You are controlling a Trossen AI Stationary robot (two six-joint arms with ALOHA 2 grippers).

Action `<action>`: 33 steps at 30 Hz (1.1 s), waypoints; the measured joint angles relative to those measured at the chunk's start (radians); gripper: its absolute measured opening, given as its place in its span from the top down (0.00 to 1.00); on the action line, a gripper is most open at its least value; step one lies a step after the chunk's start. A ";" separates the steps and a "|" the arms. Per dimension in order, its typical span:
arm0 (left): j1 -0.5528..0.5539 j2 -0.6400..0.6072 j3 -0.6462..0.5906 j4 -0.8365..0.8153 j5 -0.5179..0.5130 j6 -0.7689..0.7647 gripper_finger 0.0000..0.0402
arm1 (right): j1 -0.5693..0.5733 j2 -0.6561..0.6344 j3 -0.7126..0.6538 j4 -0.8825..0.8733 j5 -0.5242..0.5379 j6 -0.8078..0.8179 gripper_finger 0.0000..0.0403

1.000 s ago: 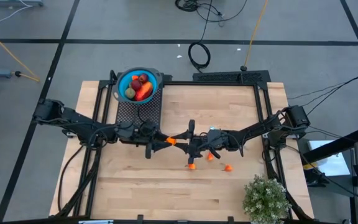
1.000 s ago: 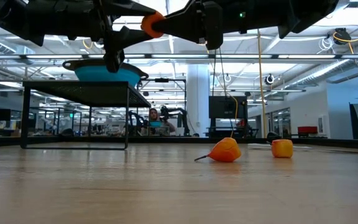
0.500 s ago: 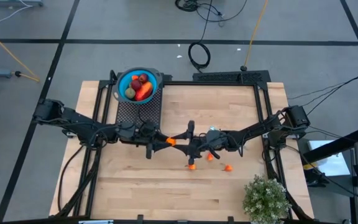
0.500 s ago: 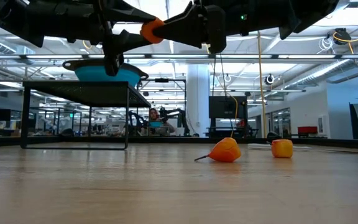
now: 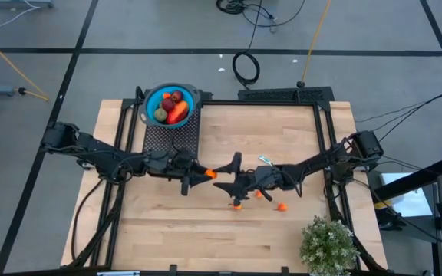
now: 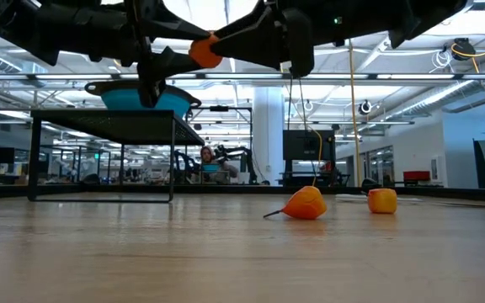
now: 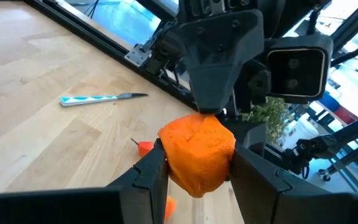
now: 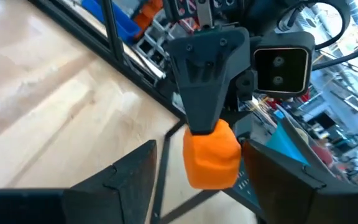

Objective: Pick & Place Fruit
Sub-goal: Put the orange into the blue strainer bowl on the shelf

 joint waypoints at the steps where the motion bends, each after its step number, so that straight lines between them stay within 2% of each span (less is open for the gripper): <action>1: 0.000 0.000 0.000 -0.003 0.000 0.000 0.65 | 0.006 -0.001 0.000 -0.003 0.016 -0.009 0.42; 9: 0.000 0.000 0.000 -0.010 -0.001 0.000 0.65 | 0.027 -0.046 0.000 -0.103 0.046 0.021 0.44; 14: 0.000 0.000 0.000 -0.013 -0.002 0.008 0.65 | 0.026 -0.109 0.000 -0.250 0.127 0.078 0.50; 21: 0.000 0.000 0.000 -0.015 -0.001 0.011 0.65 | 0.026 -0.219 -0.005 -0.474 0.119 0.162 0.69; 29: 0.000 0.000 0.000 -0.015 0.001 0.015 0.65 | 0.025 -0.369 -0.157 -0.500 0.116 0.239 0.96; 33: -0.001 0.000 0.000 -0.014 0.005 0.030 0.65 | 0.025 -0.469 -0.240 -0.495 0.105 0.286 0.98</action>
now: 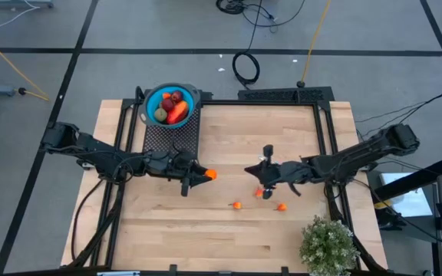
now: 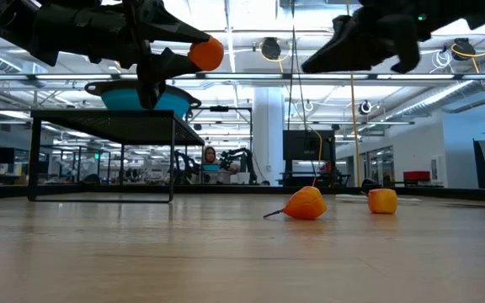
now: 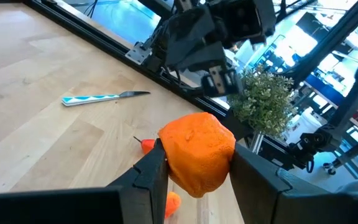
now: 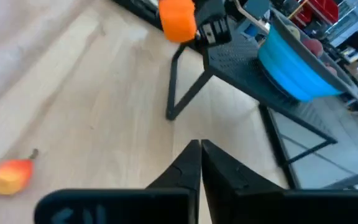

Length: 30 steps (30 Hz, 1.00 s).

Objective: Pick & Place Fruit
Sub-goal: Put the orange into the blue strainer bowl on the shelf

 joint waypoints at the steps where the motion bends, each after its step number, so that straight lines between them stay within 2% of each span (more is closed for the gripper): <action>1: 0.000 0.000 0.000 0.000 0.000 0.000 0.65 | 0.000 -0.029 -0.019 0.009 -0.027 0.016 0.98; 6: 0.000 0.000 0.000 0.003 0.001 0.007 0.65 | -0.006 -0.184 -0.131 0.079 -0.147 0.075 1.00; 15: 0.000 -0.001 0.000 0.009 0.001 0.036 0.65 | -0.007 -0.490 -0.301 0.113 -0.148 0.171 1.00; 19: 0.000 0.000 0.000 0.009 0.001 0.039 0.65 | -0.009 -0.612 -0.350 0.109 -0.227 0.189 1.00; 30: 0.000 -0.001 0.000 0.010 0.001 0.042 0.65 | -0.088 -0.828 -0.364 -0.107 -0.431 0.234 1.00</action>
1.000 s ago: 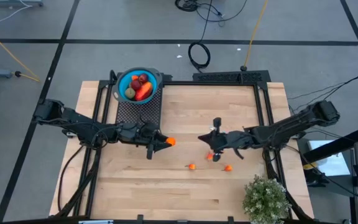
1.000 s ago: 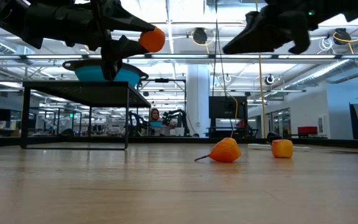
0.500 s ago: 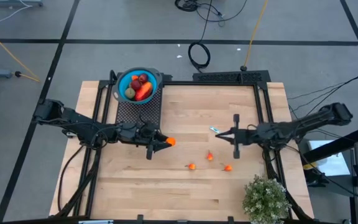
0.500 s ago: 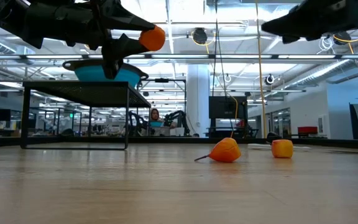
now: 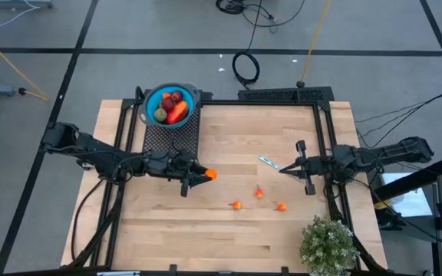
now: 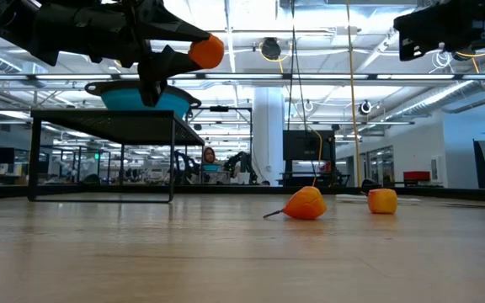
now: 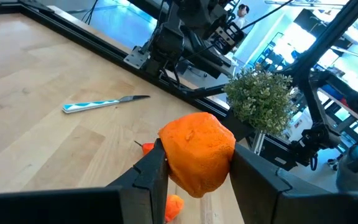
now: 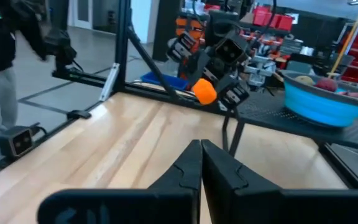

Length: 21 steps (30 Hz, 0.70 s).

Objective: Pick & Place Fruit
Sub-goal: Put the orange into the blue strainer bowl on the shelf

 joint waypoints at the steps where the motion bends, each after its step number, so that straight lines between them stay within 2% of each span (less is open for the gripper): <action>1: 0.000 0.000 0.000 0.000 0.000 0.000 0.65 | -0.008 -0.013 0.000 -0.008 -0.006 0.000 1.00; 12: 0.000 0.000 0.000 0.000 0.000 0.011 0.65 | -0.076 -0.093 0.000 -0.134 -0.060 0.019 1.00; 16: 0.000 0.000 0.000 0.000 0.000 0.012 0.65 | -0.092 -0.105 -0.034 -0.122 -0.061 0.019 1.00; 21: 0.000 0.000 0.000 0.013 0.028 0.078 0.65 | -0.119 -0.137 -0.138 -0.011 -0.061 0.043 1.00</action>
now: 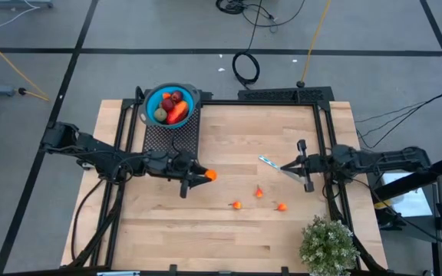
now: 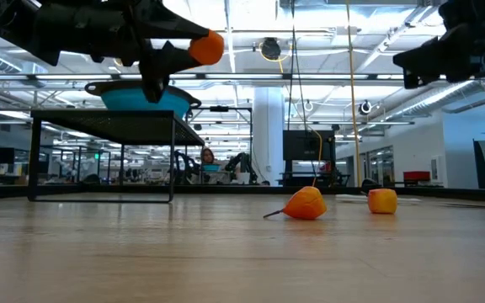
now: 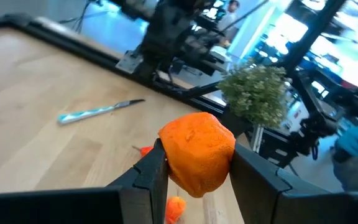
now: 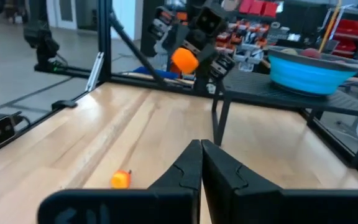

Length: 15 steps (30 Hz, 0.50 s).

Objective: Pick & Place Fruit
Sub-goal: Put the orange into the blue strainer bowl on the shelf

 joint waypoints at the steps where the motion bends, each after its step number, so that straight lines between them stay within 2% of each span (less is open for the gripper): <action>1: 0.000 0.000 0.000 0.011 0.009 0.020 0.65 | -0.005 -0.010 -0.017 0.018 0.000 0.001 1.00; 7: -0.006 0.000 0.001 0.032 0.035 0.175 0.65 | -0.021 -0.055 -0.062 0.052 -0.022 0.001 1.00; 15: -0.024 0.000 0.001 0.037 0.006 0.377 0.65 | -0.044 -0.077 -0.069 0.048 -0.048 0.020 1.00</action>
